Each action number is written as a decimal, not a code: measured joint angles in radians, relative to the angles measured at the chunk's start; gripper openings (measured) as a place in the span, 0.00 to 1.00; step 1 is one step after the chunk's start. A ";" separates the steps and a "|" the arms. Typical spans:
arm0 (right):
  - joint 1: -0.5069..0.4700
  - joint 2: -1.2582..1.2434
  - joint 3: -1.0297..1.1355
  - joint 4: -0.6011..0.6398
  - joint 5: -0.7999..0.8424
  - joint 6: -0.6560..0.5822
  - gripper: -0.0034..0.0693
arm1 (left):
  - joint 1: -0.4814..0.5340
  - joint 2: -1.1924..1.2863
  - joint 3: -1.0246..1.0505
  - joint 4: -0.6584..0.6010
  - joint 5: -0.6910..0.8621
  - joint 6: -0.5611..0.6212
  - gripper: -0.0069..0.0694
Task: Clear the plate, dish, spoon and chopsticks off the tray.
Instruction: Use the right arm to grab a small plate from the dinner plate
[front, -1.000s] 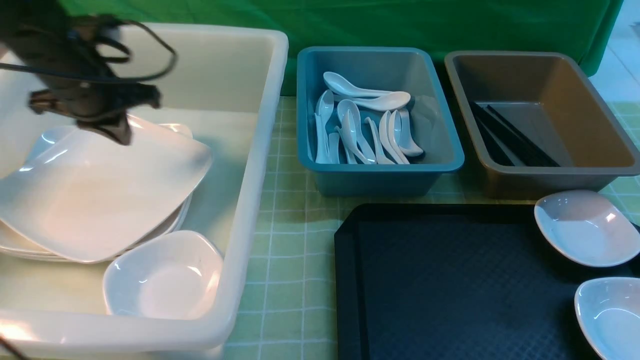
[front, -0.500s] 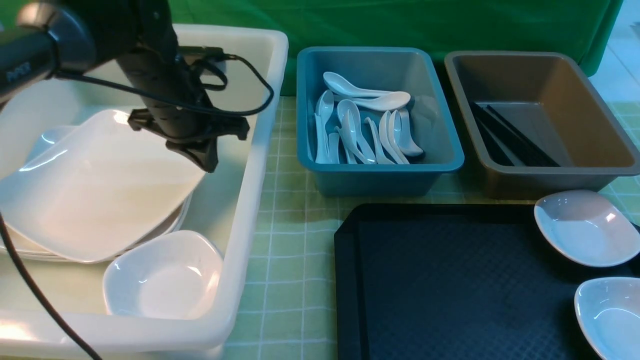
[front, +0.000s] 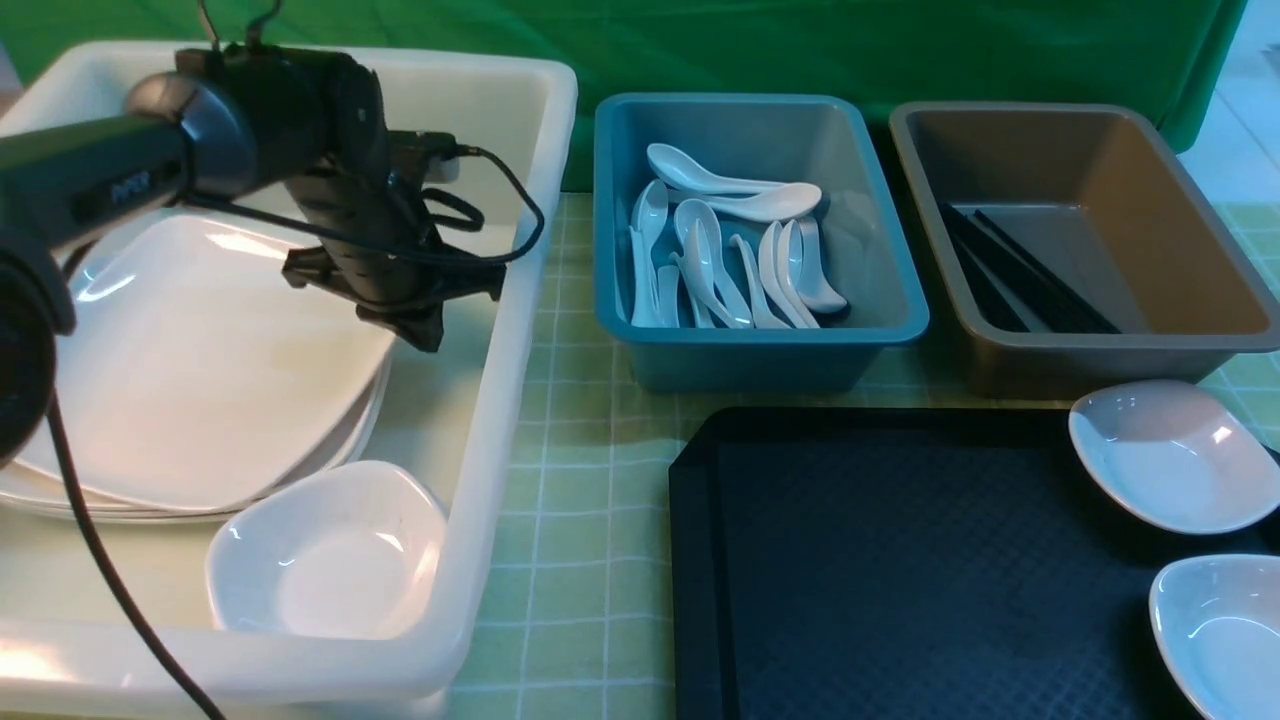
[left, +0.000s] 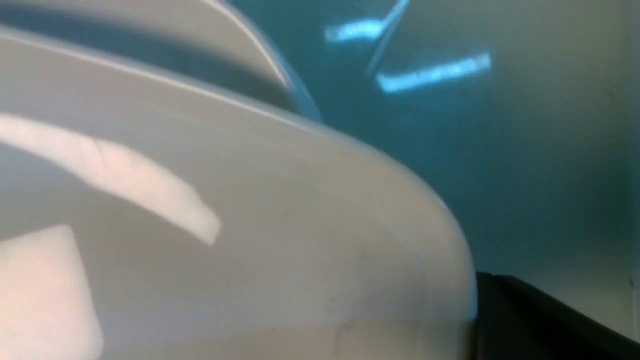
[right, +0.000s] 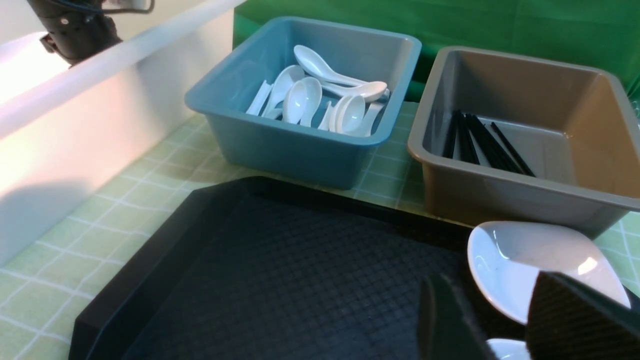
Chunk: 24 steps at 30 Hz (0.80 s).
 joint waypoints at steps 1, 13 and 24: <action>0.000 0.000 0.000 0.000 0.000 0.000 0.38 | 0.000 0.001 -0.008 0.053 -0.024 -0.063 0.07; 0.000 0.000 0.000 0.000 0.000 0.000 0.38 | 0.020 -0.038 -0.199 0.068 0.120 -0.103 0.07; 0.000 0.000 0.000 0.000 0.000 0.000 0.38 | 0.001 -0.248 -0.248 -0.258 0.374 0.059 0.07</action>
